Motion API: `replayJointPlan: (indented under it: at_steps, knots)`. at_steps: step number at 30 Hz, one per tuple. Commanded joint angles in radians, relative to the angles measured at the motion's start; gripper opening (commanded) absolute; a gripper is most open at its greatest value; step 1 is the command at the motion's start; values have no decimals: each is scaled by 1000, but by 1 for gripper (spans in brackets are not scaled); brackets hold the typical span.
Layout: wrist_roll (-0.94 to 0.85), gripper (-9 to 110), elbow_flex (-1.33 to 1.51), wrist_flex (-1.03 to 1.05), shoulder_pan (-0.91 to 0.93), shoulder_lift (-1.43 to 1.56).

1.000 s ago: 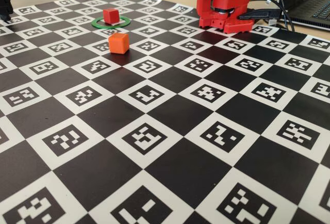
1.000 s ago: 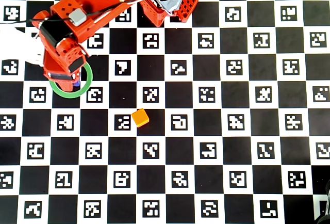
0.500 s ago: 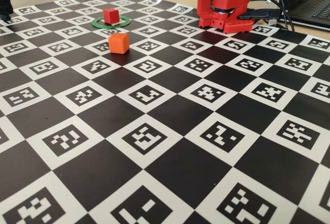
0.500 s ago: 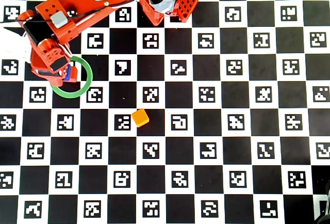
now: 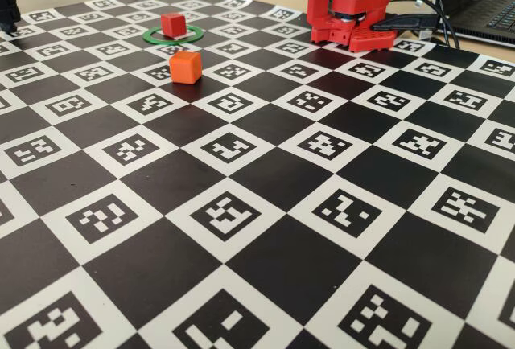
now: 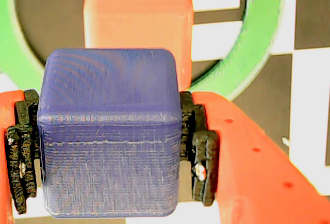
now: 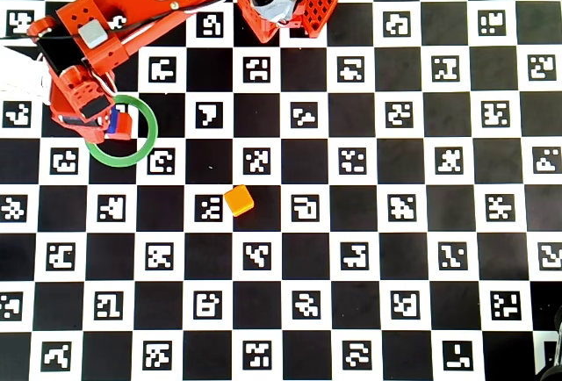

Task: Grab the red cube then put it in the green circle then put the blue cube on top and finally the orange cube on top

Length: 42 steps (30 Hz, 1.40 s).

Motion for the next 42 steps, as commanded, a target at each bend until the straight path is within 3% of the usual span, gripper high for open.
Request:
replayJointPlan:
  at_steps: [1, 42]
  knots:
    - [-3, 6, 9, -35, 8, 25]
    - [-29, 7, 140, -130, 28, 17]
